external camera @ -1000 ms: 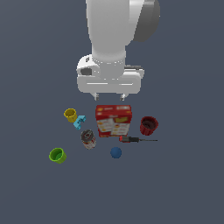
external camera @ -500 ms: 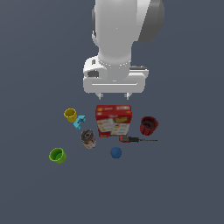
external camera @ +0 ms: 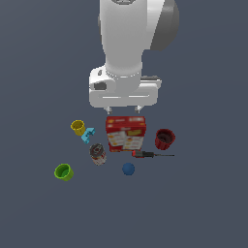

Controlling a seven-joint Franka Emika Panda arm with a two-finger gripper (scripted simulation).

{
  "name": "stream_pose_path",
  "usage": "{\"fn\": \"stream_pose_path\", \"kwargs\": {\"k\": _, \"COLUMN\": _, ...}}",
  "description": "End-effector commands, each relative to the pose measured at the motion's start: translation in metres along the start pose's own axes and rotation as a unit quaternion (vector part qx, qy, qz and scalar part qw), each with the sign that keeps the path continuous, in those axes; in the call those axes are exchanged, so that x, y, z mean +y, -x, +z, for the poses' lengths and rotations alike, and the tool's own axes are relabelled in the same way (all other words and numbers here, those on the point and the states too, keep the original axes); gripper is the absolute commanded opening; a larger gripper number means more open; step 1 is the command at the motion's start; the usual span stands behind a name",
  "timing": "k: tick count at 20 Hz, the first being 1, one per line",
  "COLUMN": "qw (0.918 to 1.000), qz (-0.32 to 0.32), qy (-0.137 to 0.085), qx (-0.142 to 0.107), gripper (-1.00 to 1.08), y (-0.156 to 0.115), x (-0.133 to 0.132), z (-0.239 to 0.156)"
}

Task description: Pick up a designated object from a clutter of objects.

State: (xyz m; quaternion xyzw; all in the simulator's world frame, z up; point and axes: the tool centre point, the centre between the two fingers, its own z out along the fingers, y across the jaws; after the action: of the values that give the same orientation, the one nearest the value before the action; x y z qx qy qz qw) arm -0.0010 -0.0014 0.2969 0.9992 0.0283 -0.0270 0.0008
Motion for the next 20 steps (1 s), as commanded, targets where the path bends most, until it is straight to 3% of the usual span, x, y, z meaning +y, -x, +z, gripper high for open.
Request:
{"fn": "stream_pose_path", "kwargs": {"k": 1, "qw": 0.9999, "qz": -0.012, "qy": 0.000, "qx": 0.000, "gripper": 1.00, "y": -0.005, "x": 0.005, "z": 0.003}}
{"fn": "stream_pose_path", "kwargs": {"k": 10, "qw": 0.9964, "qz": -0.085, "qy": 0.000, "qx": 0.004, "gripper": 1.00, "y": -0.031, "x": 0.033, "z": 0.019}}
{"fn": "stream_pose_path", "kwargs": {"k": 20, "qw": 0.9837, "qz": -0.180, "qy": 0.000, "qx": 0.009, "gripper": 1.00, "y": -0.062, "x": 0.074, "z": 0.045}}
